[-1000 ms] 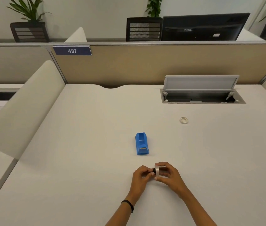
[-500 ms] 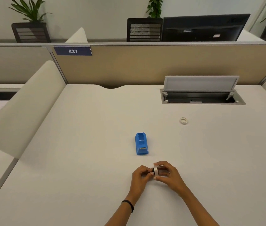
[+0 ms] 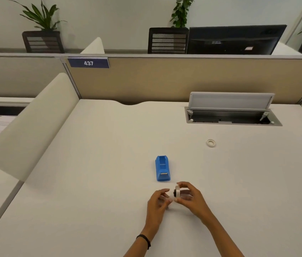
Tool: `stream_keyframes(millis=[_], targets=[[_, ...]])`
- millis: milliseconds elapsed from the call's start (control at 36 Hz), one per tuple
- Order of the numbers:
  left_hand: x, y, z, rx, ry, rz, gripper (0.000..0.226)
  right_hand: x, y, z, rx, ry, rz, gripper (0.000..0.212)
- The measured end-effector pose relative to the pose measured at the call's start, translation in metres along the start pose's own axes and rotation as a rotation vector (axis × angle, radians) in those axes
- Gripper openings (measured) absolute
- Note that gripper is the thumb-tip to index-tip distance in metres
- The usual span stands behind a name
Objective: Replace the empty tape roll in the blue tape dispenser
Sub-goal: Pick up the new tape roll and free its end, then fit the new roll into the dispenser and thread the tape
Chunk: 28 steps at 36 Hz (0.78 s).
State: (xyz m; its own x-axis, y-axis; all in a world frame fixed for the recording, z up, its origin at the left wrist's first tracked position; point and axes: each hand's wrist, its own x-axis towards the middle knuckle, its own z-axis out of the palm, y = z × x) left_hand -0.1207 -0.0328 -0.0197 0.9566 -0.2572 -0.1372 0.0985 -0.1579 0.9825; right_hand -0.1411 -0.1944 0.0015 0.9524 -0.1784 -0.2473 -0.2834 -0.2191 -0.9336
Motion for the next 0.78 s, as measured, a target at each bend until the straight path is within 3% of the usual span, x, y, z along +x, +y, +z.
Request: stream_keyframes(millis=[167,417,778], targets=[[0.022,-0.004,-0.019,0.203,0.095,0.174,0.048,0.023,-0.02,0.001,0.041,0.042,-0.012,0.052],[0.08,-0.001,-0.037,0.28,-0.163,0.1,0.106,0.063,-0.041,0.006,0.006,0.054,-0.107,0.047],[0.127,0.012,-0.039,0.277,-0.375,0.031,0.118,0.107,-0.055,0.003,-0.207,-0.07,-0.217,0.046]])
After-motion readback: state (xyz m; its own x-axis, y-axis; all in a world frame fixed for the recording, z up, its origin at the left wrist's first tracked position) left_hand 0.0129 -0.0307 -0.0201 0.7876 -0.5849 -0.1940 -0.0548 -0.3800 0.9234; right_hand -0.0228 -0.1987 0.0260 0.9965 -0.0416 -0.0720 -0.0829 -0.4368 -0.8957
